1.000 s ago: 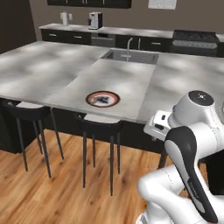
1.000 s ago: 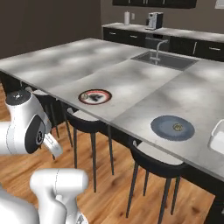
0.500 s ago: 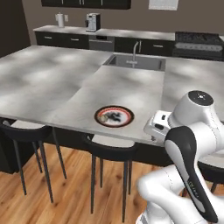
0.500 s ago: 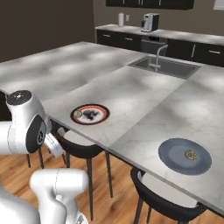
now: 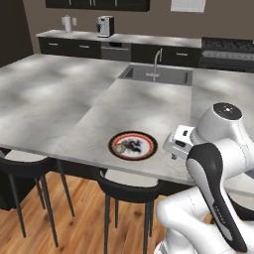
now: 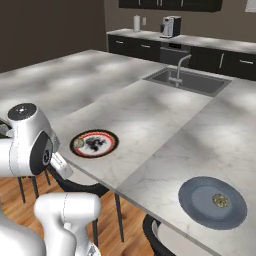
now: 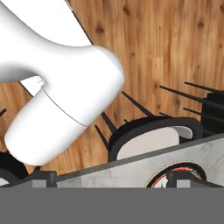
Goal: Place two dumplings into each of the tupperware containers and then place the containers in the fridge.
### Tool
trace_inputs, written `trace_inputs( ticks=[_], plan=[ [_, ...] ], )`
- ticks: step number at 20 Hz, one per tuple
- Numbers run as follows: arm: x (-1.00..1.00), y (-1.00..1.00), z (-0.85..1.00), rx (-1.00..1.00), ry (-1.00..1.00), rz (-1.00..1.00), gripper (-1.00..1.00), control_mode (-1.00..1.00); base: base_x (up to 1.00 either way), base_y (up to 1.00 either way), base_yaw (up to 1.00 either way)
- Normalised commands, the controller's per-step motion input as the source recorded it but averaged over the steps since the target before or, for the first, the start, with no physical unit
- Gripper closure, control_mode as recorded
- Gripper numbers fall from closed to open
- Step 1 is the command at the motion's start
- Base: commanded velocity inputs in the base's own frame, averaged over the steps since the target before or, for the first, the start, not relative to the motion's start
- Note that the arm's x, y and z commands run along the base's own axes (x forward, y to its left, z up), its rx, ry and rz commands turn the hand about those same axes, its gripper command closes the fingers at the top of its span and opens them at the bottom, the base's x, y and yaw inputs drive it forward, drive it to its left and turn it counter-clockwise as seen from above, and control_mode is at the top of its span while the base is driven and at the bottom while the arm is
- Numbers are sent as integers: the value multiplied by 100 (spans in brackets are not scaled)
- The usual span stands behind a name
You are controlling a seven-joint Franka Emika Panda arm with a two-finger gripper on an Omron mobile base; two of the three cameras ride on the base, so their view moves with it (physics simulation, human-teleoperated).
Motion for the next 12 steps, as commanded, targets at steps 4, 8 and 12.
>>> trace_inputs(
  ticks=[4, 8, 12],
  plan=[
    [7, 0, 0, 0, 1, 0, -100, -100, 22, 0, 0],
    [35, 18, 0, -3, 2, 11, -100, -100, 0, 0, 0],
    [76, 69, -3, -11, 6, 19, -100, -100, 0, 0, 0]
  ],
)
